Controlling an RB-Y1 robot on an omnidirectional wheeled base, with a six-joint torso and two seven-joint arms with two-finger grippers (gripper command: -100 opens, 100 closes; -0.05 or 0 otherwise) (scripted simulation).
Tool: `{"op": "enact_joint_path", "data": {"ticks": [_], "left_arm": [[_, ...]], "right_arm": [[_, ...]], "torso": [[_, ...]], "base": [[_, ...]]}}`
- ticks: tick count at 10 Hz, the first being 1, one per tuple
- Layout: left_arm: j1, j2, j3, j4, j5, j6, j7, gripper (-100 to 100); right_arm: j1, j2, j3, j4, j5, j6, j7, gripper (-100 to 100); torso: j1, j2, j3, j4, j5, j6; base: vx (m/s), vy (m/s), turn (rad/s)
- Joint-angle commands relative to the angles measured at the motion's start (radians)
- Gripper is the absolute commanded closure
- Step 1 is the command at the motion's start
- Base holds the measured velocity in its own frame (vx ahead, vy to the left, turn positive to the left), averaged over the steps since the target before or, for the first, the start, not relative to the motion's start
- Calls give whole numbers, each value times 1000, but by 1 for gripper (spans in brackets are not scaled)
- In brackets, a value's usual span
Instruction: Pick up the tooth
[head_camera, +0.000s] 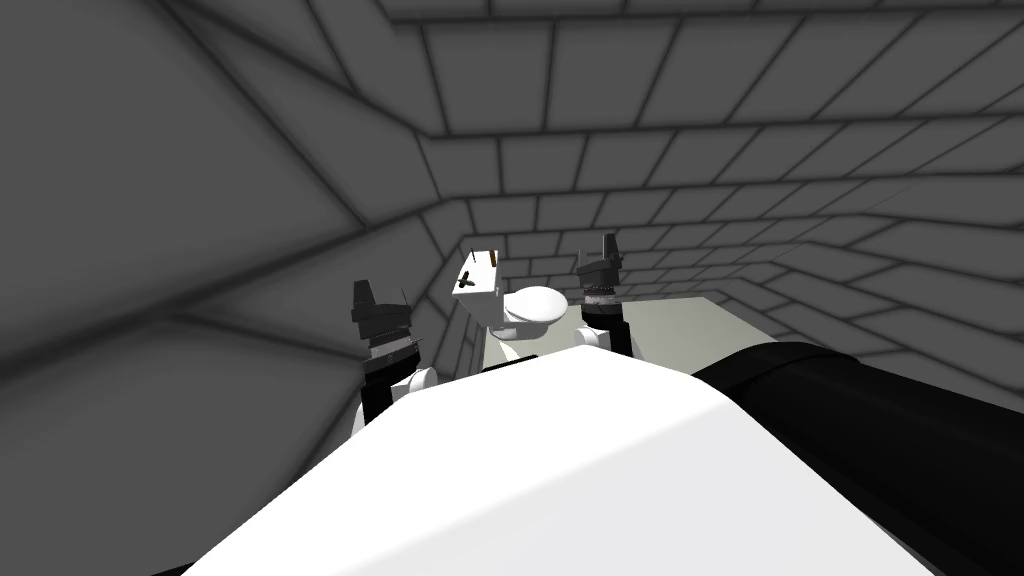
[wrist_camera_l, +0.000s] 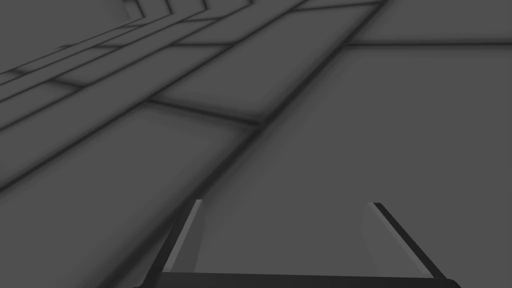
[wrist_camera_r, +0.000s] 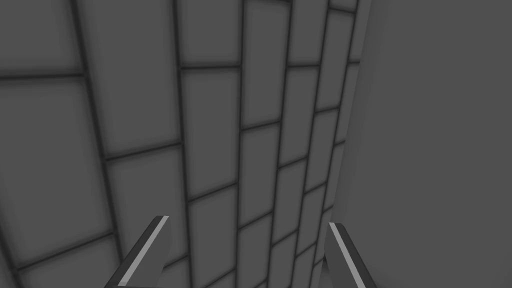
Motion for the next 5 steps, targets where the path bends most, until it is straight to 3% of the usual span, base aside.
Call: {"op": "enact_joint_path", "data": {"ticks": [1,5], "left_arm": [[0,29,0,-4,3,16,0,-100],[-4,101,4,-23,17,107,0,-100]], "right_arm": [[0,0,0,0,0,0,0,0],[0,0,0,0,0,0,0,0]], "torso": [[0,0,0,0,0,0],[-1,-2,-1,0,0,0]], "base": [[7,-4,-12],[26,-16,-23]]}}
